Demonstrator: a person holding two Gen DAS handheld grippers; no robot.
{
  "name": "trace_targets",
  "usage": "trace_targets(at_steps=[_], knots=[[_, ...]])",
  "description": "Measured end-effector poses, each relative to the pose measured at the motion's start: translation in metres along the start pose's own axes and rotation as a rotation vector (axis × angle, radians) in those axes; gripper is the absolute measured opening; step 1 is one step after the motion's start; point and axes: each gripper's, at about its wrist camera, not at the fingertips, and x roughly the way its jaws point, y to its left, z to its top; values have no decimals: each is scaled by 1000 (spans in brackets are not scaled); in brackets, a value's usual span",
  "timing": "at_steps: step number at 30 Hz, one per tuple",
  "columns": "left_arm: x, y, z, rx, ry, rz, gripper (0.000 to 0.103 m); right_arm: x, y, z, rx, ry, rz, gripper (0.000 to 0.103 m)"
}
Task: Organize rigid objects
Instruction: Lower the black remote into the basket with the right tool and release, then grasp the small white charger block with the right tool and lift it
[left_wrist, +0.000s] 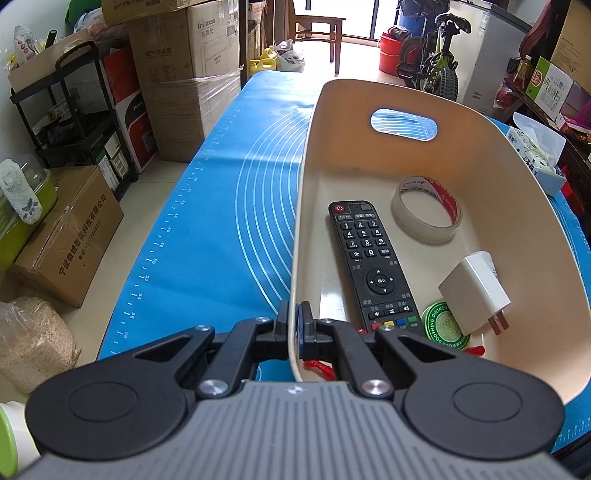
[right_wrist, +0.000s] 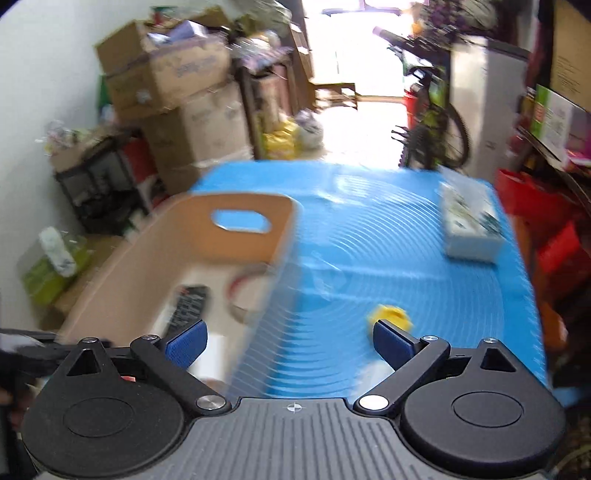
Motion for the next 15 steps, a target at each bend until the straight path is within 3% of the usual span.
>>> trace_targets(at_steps=[7, 15], knots=[[0, 0, 1, -1, 1, 0, 5, 36, -39, -26, 79, 54, -50, 96], [1, -2, 2, 4, 0, 2, 5, 59, -54, -40, 162, 109, 13, 84]])
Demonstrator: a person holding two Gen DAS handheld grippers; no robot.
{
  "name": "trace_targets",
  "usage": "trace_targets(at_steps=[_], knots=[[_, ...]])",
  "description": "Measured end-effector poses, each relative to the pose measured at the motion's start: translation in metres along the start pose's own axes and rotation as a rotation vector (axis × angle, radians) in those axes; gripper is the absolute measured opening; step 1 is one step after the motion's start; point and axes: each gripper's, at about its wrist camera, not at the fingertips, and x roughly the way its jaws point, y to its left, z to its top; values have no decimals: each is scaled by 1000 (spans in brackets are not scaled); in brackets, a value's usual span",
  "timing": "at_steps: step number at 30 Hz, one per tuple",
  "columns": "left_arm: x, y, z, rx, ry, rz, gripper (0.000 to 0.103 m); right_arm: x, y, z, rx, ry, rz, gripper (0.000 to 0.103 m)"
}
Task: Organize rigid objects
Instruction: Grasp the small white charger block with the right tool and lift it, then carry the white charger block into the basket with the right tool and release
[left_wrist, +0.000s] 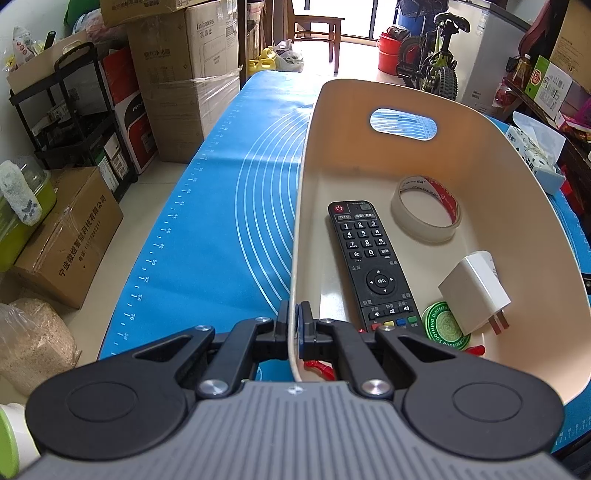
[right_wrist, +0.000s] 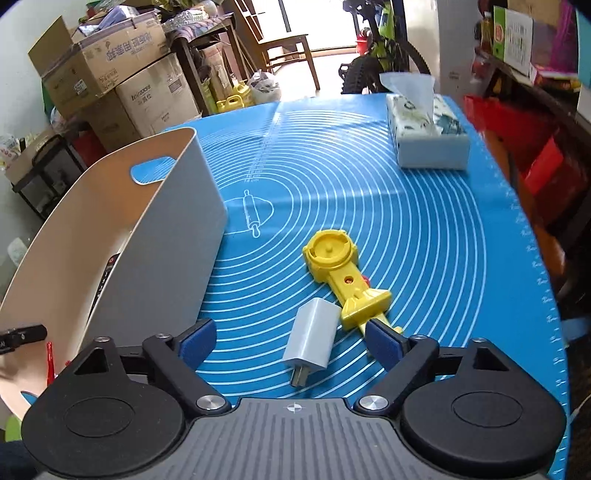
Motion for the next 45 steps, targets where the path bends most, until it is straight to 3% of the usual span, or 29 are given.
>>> trace_targets(at_steps=[10, 15, 26, 27, 30, 36, 45], knots=[[1, 0, 0, -3, 0, -2, 5, 16, 4, -3, -7, 5, -23, 62], [1, 0, 0, -2, 0, -1, 5, 24, 8, -4, -26, 9, -25, 45], [2, 1, -1, 3, 1, 2, 5, 48, 16, -2, -132, 29, -118, 45], [2, 0, -1, 0, 1, 1, 5, 48, 17, -2, -136, 25, -117, 38], [2, 0, -1, 1, 1, 1, 5, 49, 19, -2, -160, 23, -121, 32], [2, 0, -1, -1, 4, 1, 5, 40, 19, -1, -153, 23, -135, 32], [2, 1, -1, -2, 3, 3, 5, -15, 12, 20, -39, -133, -92, 32]])
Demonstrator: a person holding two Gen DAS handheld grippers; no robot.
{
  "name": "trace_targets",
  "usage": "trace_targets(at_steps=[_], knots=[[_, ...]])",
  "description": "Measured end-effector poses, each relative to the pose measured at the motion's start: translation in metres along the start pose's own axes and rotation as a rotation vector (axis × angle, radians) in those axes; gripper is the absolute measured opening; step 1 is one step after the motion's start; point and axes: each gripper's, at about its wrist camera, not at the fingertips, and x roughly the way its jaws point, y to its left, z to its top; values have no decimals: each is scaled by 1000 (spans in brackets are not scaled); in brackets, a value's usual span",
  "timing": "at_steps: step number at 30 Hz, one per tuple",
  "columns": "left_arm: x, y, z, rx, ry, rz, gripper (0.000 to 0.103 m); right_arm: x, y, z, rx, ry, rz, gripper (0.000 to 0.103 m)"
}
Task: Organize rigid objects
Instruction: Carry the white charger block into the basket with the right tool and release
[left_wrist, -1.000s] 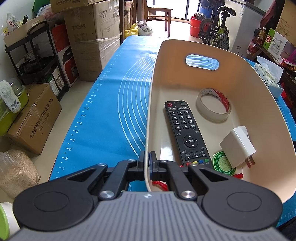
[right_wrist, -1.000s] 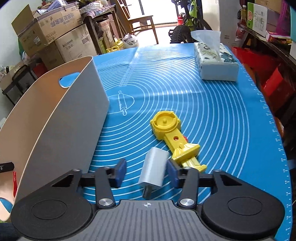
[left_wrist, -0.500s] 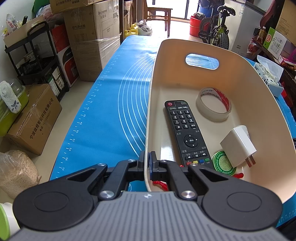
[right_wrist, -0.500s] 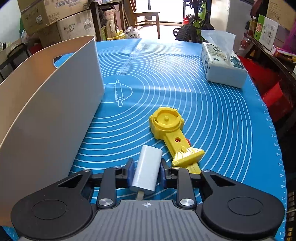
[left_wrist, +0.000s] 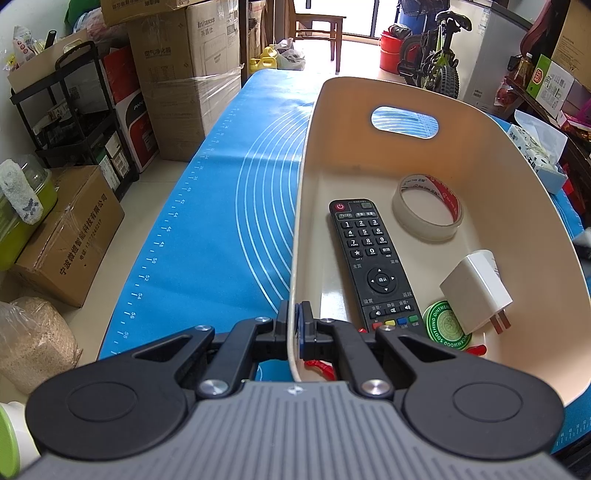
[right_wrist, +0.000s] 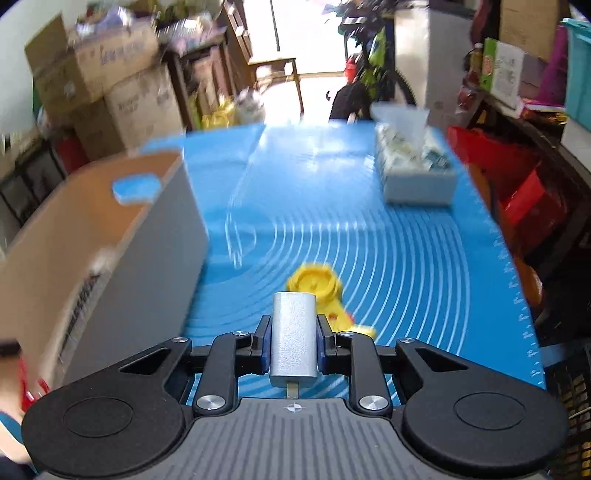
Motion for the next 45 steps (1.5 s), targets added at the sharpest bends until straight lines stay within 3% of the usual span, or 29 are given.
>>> trace_targets(at_steps=[6, 14, 24, 31, 39, 45], knots=[[0, 1, 0, -4, 1, -1, 5, -45, 8, 22, 11, -165, 36, 32], [0, 1, 0, -6, 1, -1, 5, -78, 65, 41, -90, -266, 171, 32], [0, 0, -1, -4, 1, 1, 5, -63, 162, 28, -283, -133, 342, 32], [-1, 0, -2, -9, -1, 1, 5, -31, 189, 8, -384, -1, 295, 32], [-1, -1, -1, -9, -1, 1, 5, 0, 188, -6, -416, 144, 229, 32], [-1, -1, -1, -9, -1, 1, 5, 5, 178, -14, -410, 169, 213, 35]])
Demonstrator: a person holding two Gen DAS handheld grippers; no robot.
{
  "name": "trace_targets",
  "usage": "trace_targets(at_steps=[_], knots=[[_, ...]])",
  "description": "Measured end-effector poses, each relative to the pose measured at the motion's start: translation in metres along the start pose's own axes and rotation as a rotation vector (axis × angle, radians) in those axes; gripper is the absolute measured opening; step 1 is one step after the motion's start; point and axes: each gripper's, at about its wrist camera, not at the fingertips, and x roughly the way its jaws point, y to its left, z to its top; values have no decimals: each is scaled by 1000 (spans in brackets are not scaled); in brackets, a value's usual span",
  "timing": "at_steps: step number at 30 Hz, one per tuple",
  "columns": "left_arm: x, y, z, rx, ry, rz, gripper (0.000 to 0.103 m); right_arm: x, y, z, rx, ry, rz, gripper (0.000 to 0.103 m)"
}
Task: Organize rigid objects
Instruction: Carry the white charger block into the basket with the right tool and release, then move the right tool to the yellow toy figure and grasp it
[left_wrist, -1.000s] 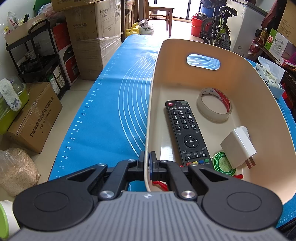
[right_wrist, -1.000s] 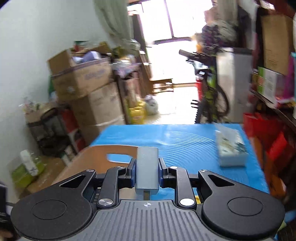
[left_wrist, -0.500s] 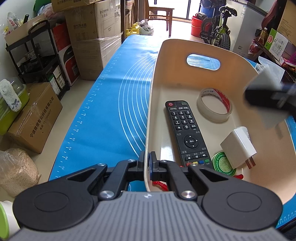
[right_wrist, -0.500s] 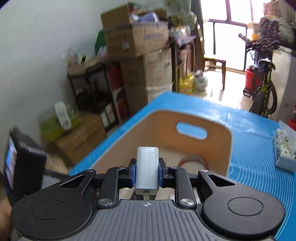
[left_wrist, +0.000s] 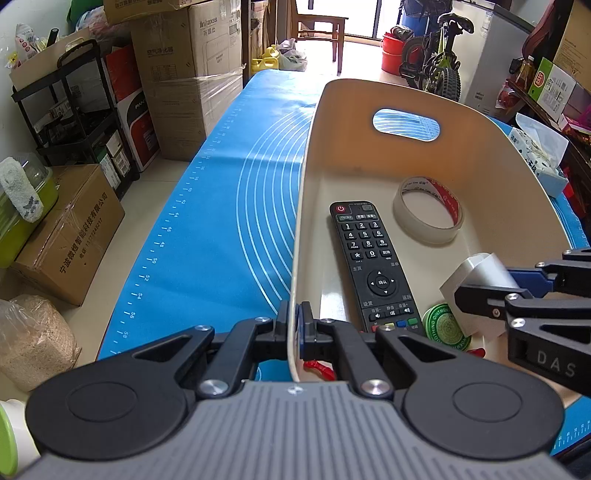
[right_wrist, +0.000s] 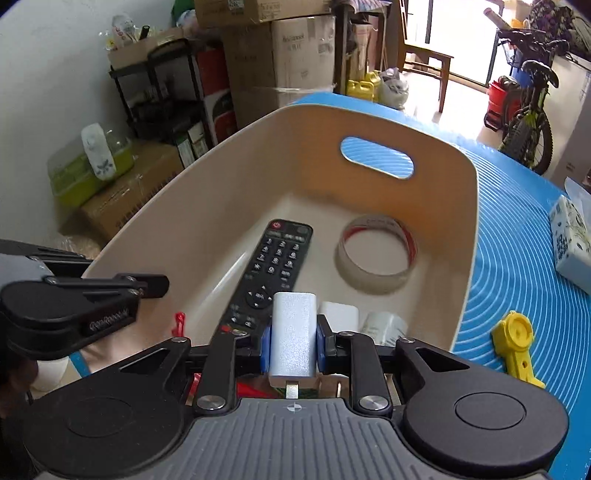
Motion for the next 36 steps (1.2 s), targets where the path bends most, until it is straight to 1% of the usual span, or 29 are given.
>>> trace_targets(at_steps=[2, 3, 5, 8, 11, 15, 18, 23, 26, 29, 32, 36], knots=[[0, 0, 0, 0, -1, 0, 5, -4, -3, 0, 0, -10, 4, 47], [0, 0, 0, -1, -1, 0, 5, -8, -4, 1, 4, -19, 8, 57], [0, 0, 0, 0, -1, -1, 5, -18, -9, 1, 21, -42, -2, 67], [-1, 0, 1, 0, -1, 0, 5, -38, -22, 3, 48, -86, 2, 68], [-1, -1, 1, 1, -3, 1, 5, -62, -39, 3, 70, -156, -13, 76], [-1, -1, 2, -2, -3, 0, 5, -82, -70, 2, 101, -219, -85, 77], [-1, 0, 1, -1, -5, -1, 5, -86, -102, -4, 154, -224, -122, 79], [-1, 0, 1, -2, -8, -1, 5, -67, -153, -23, 191, -164, -152, 80], [-2, 0, 2, -3, -9, -3, 5, -50, -170, -39, 192, -114, -181, 80], [-2, 0, 2, -3, -10, -2, 5, -34, -179, -52, 177, -81, -214, 80], [-2, 0, 2, -5, -9, -2, 5, -22, -186, -61, 166, -73, -195, 80], [-2, 0, 3, -4, -9, -1, 5, -6, -191, -62, 137, -51, -207, 80]])
